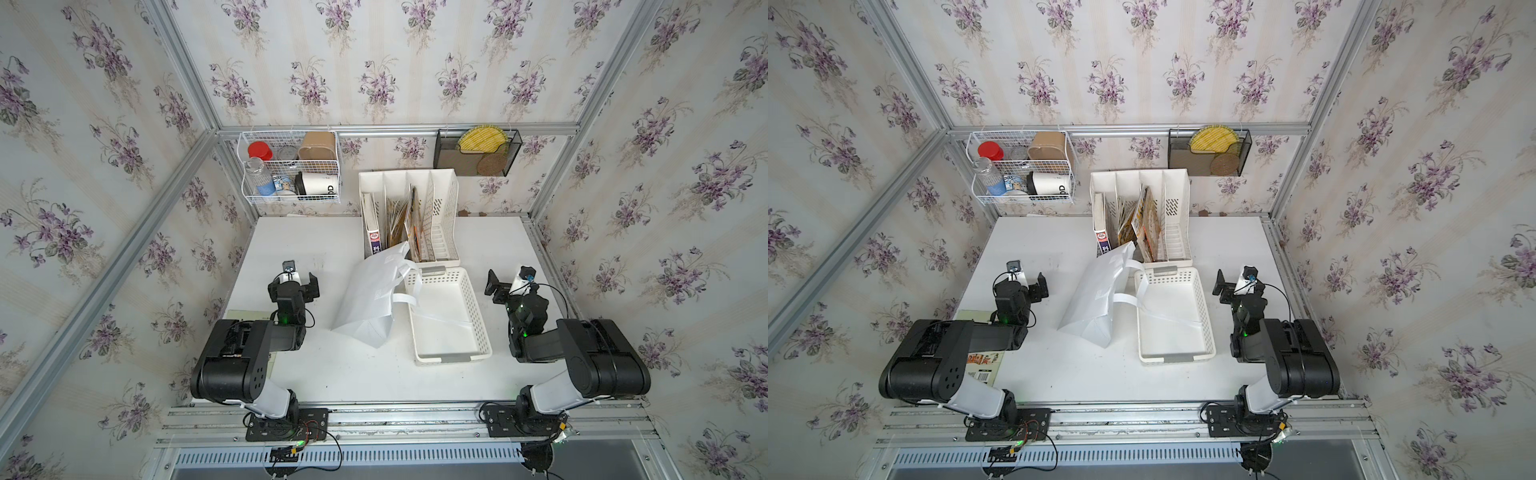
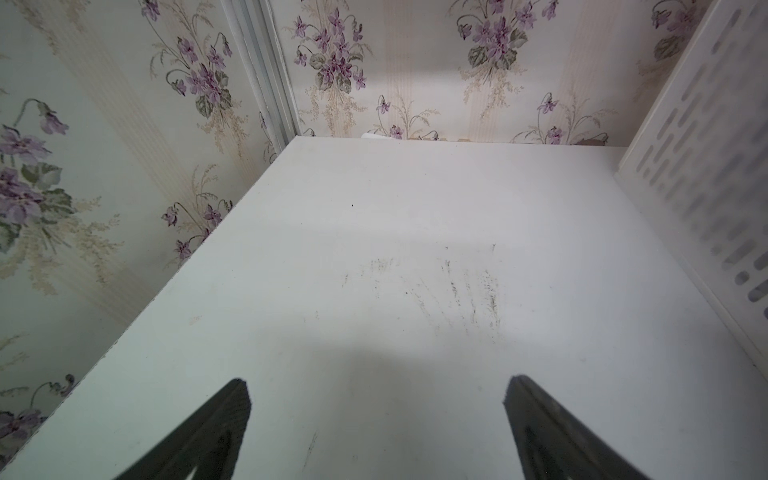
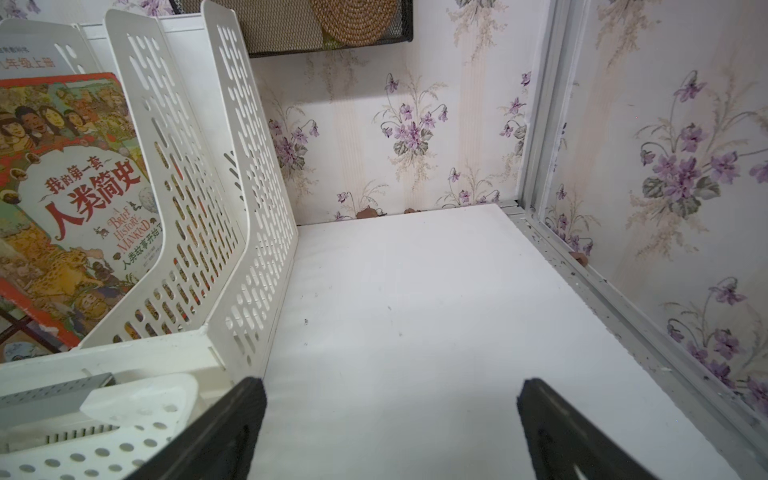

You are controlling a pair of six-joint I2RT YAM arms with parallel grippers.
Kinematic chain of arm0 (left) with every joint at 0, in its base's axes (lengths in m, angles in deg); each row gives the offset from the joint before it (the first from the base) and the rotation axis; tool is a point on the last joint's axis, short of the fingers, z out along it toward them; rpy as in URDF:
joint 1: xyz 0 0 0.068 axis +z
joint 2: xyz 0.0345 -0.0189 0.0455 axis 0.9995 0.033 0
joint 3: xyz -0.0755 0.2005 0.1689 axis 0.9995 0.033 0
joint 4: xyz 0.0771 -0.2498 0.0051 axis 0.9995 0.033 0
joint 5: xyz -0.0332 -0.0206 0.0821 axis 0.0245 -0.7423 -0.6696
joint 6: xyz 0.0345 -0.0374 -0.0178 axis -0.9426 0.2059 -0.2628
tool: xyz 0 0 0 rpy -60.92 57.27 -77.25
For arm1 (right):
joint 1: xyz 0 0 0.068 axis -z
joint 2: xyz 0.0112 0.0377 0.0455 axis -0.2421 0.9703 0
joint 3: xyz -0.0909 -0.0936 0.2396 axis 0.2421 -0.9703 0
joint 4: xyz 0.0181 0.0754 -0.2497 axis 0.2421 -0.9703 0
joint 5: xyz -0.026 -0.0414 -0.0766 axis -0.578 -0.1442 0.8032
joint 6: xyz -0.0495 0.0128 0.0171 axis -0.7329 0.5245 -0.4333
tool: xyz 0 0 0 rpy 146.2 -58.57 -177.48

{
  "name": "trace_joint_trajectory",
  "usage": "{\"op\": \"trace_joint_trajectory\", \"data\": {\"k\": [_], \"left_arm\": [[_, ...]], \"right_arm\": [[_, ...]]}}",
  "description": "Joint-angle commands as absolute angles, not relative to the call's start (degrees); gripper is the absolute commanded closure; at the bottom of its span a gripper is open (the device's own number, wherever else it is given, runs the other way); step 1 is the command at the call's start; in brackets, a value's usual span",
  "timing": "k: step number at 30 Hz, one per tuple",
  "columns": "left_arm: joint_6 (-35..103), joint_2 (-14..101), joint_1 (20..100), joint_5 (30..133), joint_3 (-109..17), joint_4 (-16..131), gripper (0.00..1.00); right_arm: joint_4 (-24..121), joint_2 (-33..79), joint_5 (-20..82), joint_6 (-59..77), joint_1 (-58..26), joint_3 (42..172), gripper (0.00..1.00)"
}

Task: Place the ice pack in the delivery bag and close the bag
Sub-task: Reset both arms

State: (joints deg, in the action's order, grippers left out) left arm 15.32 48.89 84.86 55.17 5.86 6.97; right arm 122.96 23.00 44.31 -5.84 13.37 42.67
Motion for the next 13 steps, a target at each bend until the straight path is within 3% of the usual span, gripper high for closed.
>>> {"op": "trace_joint_trajectory", "data": {"k": [1,13], "left_arm": [[15.17,48.9,84.86,55.57,5.63,7.22,0.01],[15.17,48.86,84.86,55.57,5.62,7.2,0.01]], "right_arm": [[121.61,23.13,41.59,-7.42,13.32,43.0,0.0],[121.47,23.13,41.65,-7.43,13.31,43.16,0.0]]}}
